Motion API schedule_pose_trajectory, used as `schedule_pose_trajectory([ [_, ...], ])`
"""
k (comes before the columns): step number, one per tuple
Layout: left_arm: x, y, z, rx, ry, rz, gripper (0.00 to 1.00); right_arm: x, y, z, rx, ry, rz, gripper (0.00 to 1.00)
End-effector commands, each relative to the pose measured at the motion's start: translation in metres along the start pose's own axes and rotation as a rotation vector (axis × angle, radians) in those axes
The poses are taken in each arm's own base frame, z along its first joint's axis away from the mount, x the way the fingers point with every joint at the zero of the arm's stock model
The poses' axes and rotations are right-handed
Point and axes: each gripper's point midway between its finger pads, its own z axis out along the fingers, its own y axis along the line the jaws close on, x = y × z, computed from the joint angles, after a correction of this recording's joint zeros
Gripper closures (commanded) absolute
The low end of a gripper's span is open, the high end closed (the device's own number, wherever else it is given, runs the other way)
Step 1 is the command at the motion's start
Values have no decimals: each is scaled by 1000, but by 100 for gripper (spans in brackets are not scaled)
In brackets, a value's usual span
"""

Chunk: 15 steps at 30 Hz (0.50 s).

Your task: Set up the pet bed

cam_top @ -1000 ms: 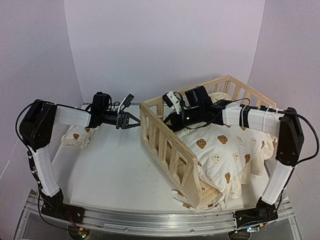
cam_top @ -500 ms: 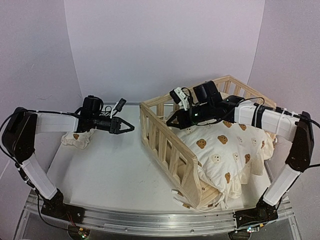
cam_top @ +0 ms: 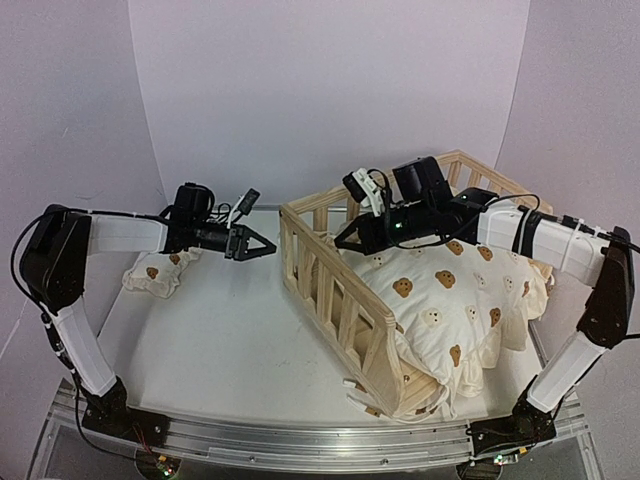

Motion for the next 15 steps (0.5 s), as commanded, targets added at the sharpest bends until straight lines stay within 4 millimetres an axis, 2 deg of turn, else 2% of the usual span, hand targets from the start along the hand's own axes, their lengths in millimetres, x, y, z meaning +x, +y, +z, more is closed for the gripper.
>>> schedule_pose_trajectory([
  [1, -33, -9, 0, 102, -39, 135, 56, -13, 9, -6, -29, -42, -35, 100],
  [6, -35, -6, 6, 134, -33, 138, 59, -15, 11, -8, -34, -48, -42, 100],
  [12, -42, -3, 13, 150, -34, 147, 66, -17, 13, -6, -51, -49, -53, 100],
  [15, -48, -4, 14, 144, -40, 153, 77, -17, 14, -5, -56, -47, -60, 100],
])
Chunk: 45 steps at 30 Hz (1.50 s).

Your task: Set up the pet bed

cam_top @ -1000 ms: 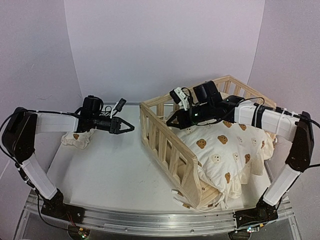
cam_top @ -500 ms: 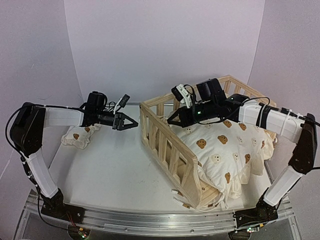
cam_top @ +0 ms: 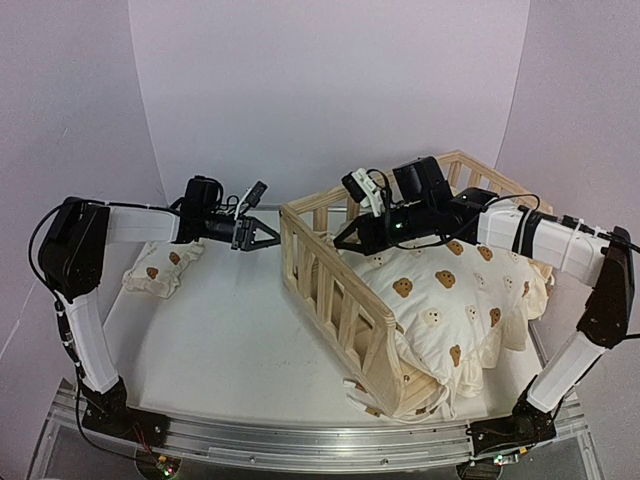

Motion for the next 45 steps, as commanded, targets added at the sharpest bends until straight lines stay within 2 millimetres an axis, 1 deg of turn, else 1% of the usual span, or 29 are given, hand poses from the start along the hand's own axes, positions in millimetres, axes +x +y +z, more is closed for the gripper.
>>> schedule_pose_trajectory([
  [1, -30, -9, 1, 10, -35, 90, 83, -18, 11, -4, -40, -50, -55, 100],
  [3, -39, -11, -5, -50, -51, 100, 96, -18, 11, -2, -47, -46, -66, 100],
  [4, -40, -8, -9, -109, -51, 91, 100, -17, 12, -1, -55, -43, -74, 100],
  [5, -41, 1, -15, -210, -45, 83, 100, -17, 13, 0, -64, -41, -83, 100],
  [8, -31, 25, -40, -479, 31, 34, 100, -17, 17, 2, -89, -35, -117, 100],
  [9, -27, 30, -48, -544, 56, 10, 100, -18, 17, 2, -92, -36, -129, 100],
  [11, -25, 33, -62, -642, 76, -31, 100, -18, 17, 3, -93, -37, -144, 100],
  [12, -27, 29, -67, -658, 70, -42, 100, -18, 18, 4, -98, -34, -150, 100],
  [14, -33, 16, -69, -643, 55, -59, 100, -18, 19, 5, -112, -32, -167, 100],
  [17, -41, -1, -65, -629, 55, -68, 100, -19, 15, 6, -103, -33, -169, 100],
  [19, -35, 2, -65, -663, 86, -97, 100, -21, 15, 7, -111, -33, -167, 100],
  [21, -18, 18, -67, -718, 119, -150, 100, -24, 15, 10, -125, -32, -169, 100],
  [23, 4, 37, -66, -766, 160, -212, 95, -27, 15, 14, -132, -31, -168, 100],
  [24, 14, 44, -67, -792, 176, -242, 86, -31, 17, 15, -139, -37, -171, 100],
  [25, 23, 49, -70, -818, 182, -265, 80, -32, 17, 17, -145, -35, -173, 100],
  [26, 29, 52, -74, -846, 182, -275, 71, -34, 17, 19, -152, -36, -177, 100],
  [28, 29, 44, -82, -866, 141, -259, 57, -37, 16, 23, -151, -39, -190, 100],
  [29, 27, 35, -87, -861, 104, -242, 51, -39, 15, 26, -152, -39, -192, 100],
  [30, 22, 22, -89, -835, 65, -213, 48, -37, 16, 31, -175, -27, -191, 100],
  [31, 18, 8, -90, -798, 27, -182, 45, -36, 17, 35, -195, -19, -193, 100],
  [32, 24, -6, -90, -756, 2, -157, 44, -36, 18, 38, -206, -15, -194, 100],
  [34, 19, -44, -83, -596, -92, -69, 43, -34, 16, 42, -214, -6, -190, 100],
  [37, -4, -113, -75, -327, -288, 112, 41, -29, 19, 49, -246, 8, -195, 100],
  [38, -4, -123, -71, -308, -315, 145, 40, -27, 21, 50, -268, 13, -199, 100],
  [39, -3, -133, -63, -290, -318, 195, 40, -25, 23, 52, -284, 17, -203, 100],
  [40, -2, -140, -53, -269, -309, 223, 39, -23, 24, 52, -295, 20, -205, 100],
  [41, -2, -138, -46, -269, -302, 227, 39, -21, 25, 53, -305, 22, -210, 100],
  [43, -1, -129, -34, -246, -275, 213, 38, -19, 26, 53, -317, 24, -214, 100],
  [45, -1, -115, -24, -246, -257, 197, 37, -17, 28, 53, -334, 28, -213, 100],
])
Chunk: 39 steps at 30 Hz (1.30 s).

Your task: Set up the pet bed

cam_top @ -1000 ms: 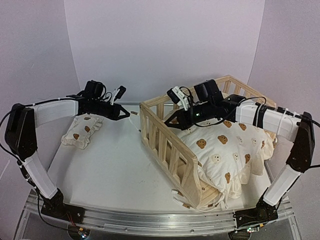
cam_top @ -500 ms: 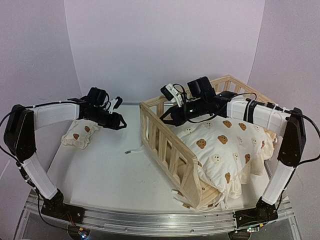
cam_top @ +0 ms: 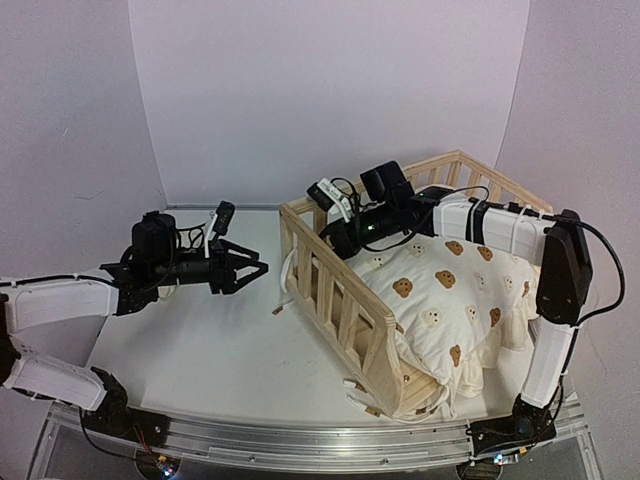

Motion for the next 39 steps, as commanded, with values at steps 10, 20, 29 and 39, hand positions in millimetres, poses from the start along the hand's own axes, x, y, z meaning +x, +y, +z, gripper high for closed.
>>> schedule_pose_trajectory([
  [10, -3, 14, 61, 130, -2, 74, 37, -18, 26, -5, -119, -61, -74, 100],
  [20, 16, 41, 63, -29, 13, 11, 100, -18, 15, -13, 15, -66, -2, 83],
  [29, 96, 52, 6, -238, 139, -222, 100, -4, -7, -111, 542, -54, 206, 24],
  [39, 121, 25, -12, -159, 190, -411, 100, -35, 56, -85, 521, -54, 34, 11],
])
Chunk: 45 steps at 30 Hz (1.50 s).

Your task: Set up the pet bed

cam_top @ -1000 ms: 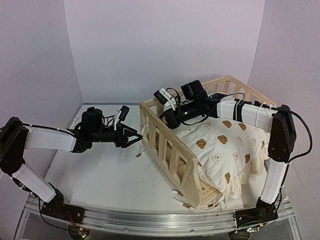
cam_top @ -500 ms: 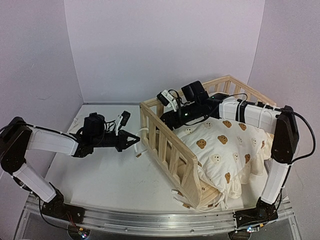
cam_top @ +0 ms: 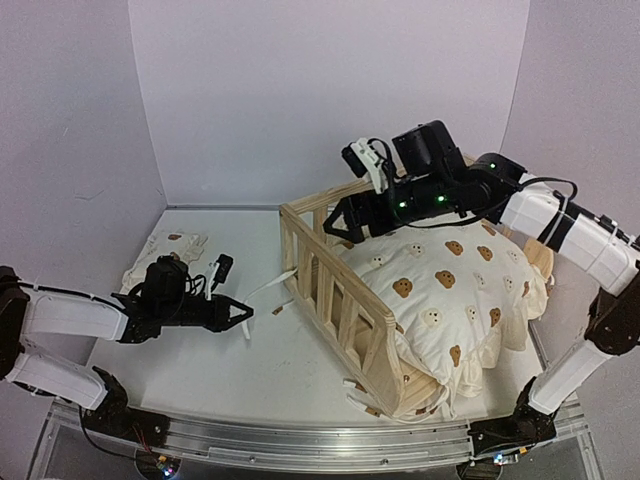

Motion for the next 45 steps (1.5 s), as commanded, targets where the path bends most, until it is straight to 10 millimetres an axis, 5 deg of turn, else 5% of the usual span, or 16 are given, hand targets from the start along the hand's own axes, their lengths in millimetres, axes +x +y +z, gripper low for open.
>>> schedule_pose_trajectory([
  [1, 10, -14, -12, 72, 13, -95, 100, -5, 22, 15, 67, 9, -93, 10],
  [10, 44, -6, -35, 44, 14, -282, 100, 3, 39, 48, 241, 88, -337, 11],
  [19, 92, 22, -39, -65, 83, -493, 100, -4, 41, 72, 259, 120, -469, 46],
  [23, 94, 9, -48, 5, 70, -502, 100, -2, 45, 85, 234, 135, -509, 57],
  [28, 71, -46, -72, 271, 30, -396, 100, -3, 44, 96, 245, 143, -549, 65],
  [33, 73, -50, -84, 322, -22, -480, 100, 0, 36, 104, 211, 170, -603, 85],
  [37, 89, -39, -75, 266, 40, -505, 100, -4, 23, 98, 136, 177, -617, 100],
  [45, 83, -62, -40, 238, 224, -286, 100, 3, 23, 53, -236, 132, -834, 100],
])
